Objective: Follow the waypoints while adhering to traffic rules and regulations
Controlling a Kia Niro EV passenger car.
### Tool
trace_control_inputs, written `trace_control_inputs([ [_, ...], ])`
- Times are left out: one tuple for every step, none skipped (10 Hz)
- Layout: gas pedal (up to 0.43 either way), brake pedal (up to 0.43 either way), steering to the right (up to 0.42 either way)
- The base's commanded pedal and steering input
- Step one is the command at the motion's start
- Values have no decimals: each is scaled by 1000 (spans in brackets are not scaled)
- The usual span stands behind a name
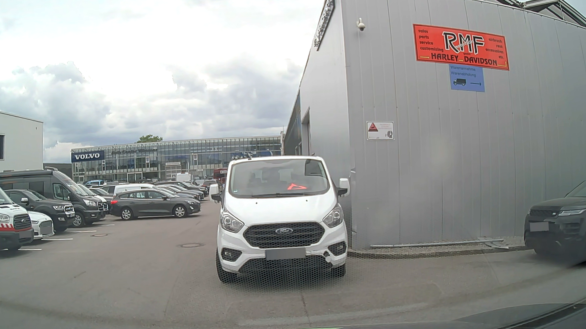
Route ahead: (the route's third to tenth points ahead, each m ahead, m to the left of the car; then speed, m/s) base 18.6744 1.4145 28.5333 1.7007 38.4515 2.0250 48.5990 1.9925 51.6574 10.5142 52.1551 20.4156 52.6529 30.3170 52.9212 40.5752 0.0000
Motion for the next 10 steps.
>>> trace_control_inputs([
  [0, 335, 6],
  [0, 335, 6],
  [0, 341, 5],
  [0, 335, 6],
  [0, 335, 6],
  [0, 335, 5],
  [0, 341, 6],
  [0, 341, 6],
  [0, 341, 6],
  [0, 341, 5],
])
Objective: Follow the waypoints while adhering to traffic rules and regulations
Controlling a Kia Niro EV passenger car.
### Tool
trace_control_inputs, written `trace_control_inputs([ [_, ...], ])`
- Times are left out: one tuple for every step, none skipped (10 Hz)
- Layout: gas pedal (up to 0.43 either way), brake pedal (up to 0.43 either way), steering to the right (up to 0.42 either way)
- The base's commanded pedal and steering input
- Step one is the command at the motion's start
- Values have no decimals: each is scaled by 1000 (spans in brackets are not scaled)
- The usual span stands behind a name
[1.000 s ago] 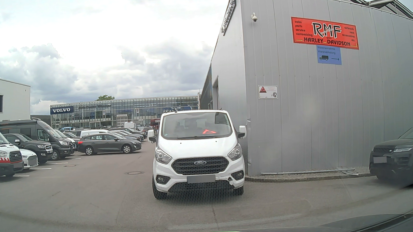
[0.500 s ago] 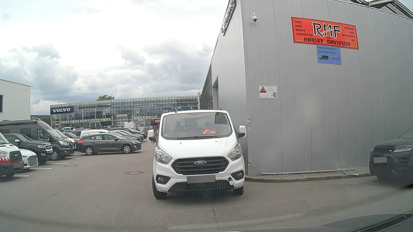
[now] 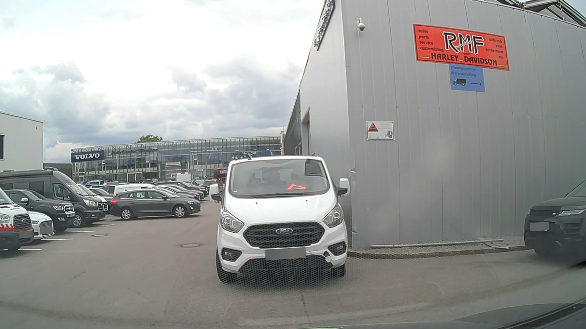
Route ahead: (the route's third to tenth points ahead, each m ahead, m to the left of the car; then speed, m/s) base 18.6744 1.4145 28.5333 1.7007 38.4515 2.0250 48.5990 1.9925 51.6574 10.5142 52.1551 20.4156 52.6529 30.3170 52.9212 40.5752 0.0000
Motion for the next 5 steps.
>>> trace_control_inputs([
  [0, 335, 6],
  [0, 335, 6],
  [0, 341, 6],
  [0, 341, 5],
  [0, 341, 6],
])
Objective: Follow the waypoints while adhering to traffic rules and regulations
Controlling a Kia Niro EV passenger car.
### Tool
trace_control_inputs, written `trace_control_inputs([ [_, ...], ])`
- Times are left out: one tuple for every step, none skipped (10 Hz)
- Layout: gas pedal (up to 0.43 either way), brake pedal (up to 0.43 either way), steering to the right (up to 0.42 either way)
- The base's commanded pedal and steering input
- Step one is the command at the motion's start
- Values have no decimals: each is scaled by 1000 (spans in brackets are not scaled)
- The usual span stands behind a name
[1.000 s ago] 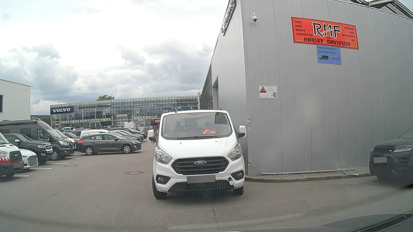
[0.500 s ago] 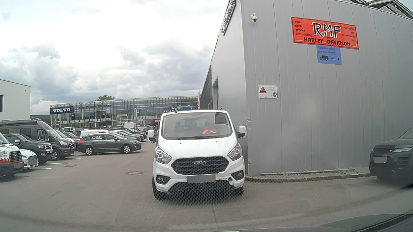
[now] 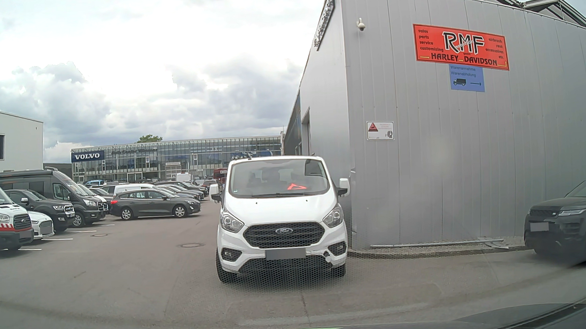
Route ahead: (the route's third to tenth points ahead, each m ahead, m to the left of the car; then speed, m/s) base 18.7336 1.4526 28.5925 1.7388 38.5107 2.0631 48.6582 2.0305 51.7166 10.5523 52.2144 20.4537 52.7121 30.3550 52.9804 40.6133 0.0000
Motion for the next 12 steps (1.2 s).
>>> trace_control_inputs([
  [0, 335, 6],
  [0, 335, 6],
  [0, 335, 6],
  [0, 341, 6],
  [0, 341, 6],
  [0, 341, 6],
  [0, 335, 6],
  [0, 341, 6],
  [0, 335, 5],
  [0, 341, 5],
  [0, 341, 6],
  [0, 341, 6],
])
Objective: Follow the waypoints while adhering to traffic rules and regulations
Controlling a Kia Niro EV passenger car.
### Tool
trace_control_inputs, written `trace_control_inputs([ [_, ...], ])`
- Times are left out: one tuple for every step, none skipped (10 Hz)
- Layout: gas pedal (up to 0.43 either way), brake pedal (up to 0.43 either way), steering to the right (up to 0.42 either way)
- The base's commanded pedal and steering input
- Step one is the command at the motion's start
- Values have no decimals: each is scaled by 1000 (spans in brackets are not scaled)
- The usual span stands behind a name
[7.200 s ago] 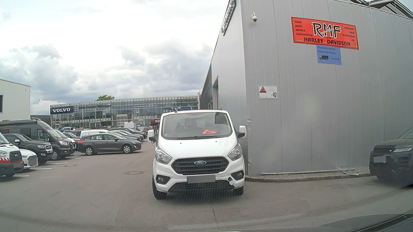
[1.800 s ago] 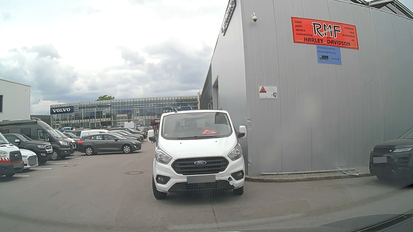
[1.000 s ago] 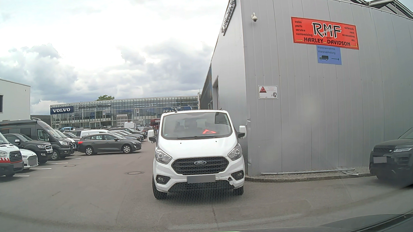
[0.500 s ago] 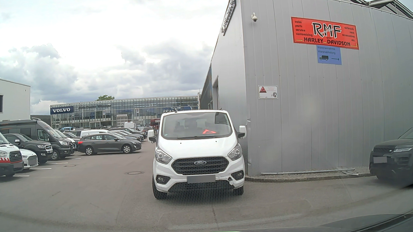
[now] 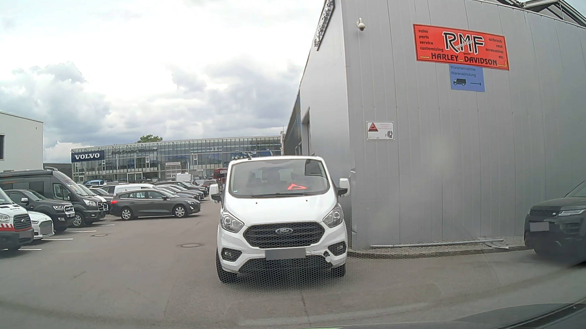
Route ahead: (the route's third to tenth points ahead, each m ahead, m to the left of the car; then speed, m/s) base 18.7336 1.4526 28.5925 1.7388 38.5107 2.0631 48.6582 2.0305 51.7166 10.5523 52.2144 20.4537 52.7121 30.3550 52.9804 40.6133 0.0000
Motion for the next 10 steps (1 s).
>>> trace_control_inputs([
  [0, 341, 5],
  [0, 341, 6],
  [0, 335, 6],
  [0, 341, 6],
  [0, 341, 6],
  [0, 335, 5],
  [0, 341, 6],
  [0, 341, 6],
  [0, 335, 6],
  [0, 341, 6],
])
